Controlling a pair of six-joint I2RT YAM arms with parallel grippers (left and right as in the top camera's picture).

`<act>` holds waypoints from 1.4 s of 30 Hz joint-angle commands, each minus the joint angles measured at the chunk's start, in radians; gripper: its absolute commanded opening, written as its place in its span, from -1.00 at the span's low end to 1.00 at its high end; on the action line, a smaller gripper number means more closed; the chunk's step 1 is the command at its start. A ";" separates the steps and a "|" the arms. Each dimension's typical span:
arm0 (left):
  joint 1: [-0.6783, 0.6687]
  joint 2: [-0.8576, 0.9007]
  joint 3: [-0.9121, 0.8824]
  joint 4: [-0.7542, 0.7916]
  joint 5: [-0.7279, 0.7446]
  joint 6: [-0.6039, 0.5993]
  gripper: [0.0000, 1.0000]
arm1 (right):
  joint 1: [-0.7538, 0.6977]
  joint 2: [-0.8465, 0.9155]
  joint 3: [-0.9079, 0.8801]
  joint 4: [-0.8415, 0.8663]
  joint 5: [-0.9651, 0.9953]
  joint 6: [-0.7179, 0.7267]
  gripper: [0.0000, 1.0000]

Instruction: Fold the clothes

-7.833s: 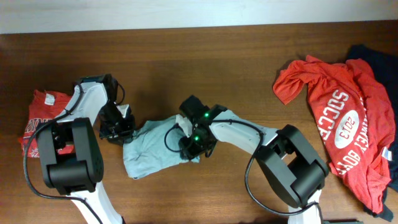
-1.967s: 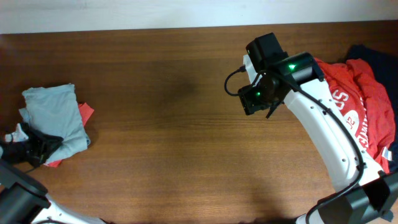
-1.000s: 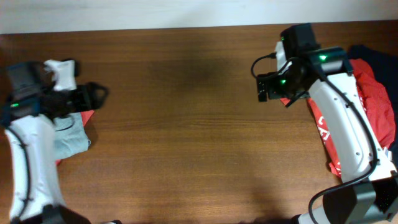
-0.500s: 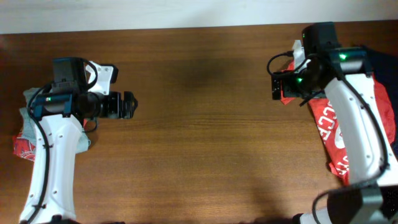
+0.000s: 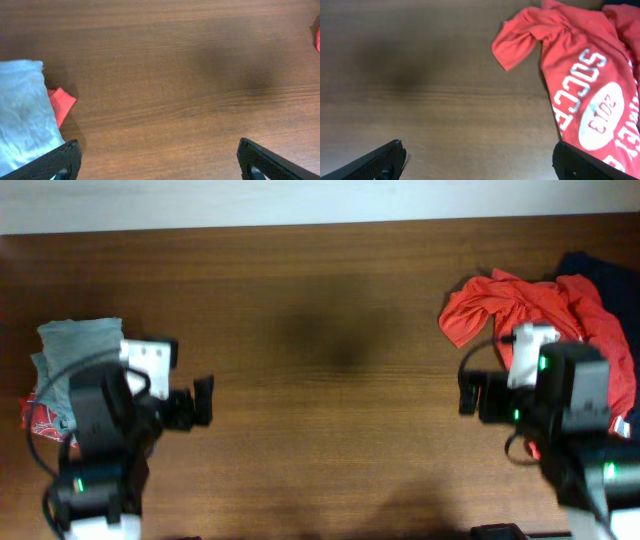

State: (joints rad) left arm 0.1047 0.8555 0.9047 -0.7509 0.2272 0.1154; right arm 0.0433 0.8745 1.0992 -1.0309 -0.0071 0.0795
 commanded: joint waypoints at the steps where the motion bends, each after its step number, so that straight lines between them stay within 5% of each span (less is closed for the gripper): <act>1: 0.003 -0.109 -0.111 0.054 -0.007 -0.032 0.98 | -0.005 -0.126 -0.087 0.010 0.044 0.014 0.98; 22: 0.003 -0.161 -0.154 -0.059 -0.008 -0.032 0.98 | -0.006 -0.203 -0.114 -0.088 0.045 0.014 0.97; 30: 0.003 -0.161 -0.154 -0.060 -0.008 -0.032 0.98 | -0.006 -0.464 -0.138 -0.083 0.045 -0.001 0.97; 38: 0.003 -0.161 -0.154 -0.059 -0.007 -0.032 0.98 | -0.006 -0.877 -0.492 0.158 0.009 0.000 0.97; 42: 0.003 -0.161 -0.154 -0.060 -0.008 -0.032 0.98 | -0.005 -0.865 -0.685 0.441 0.000 -0.016 0.97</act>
State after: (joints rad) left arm 0.1051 0.6964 0.7559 -0.8124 0.2272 0.0891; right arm 0.0425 0.0113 0.5461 -0.7494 0.0063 0.0788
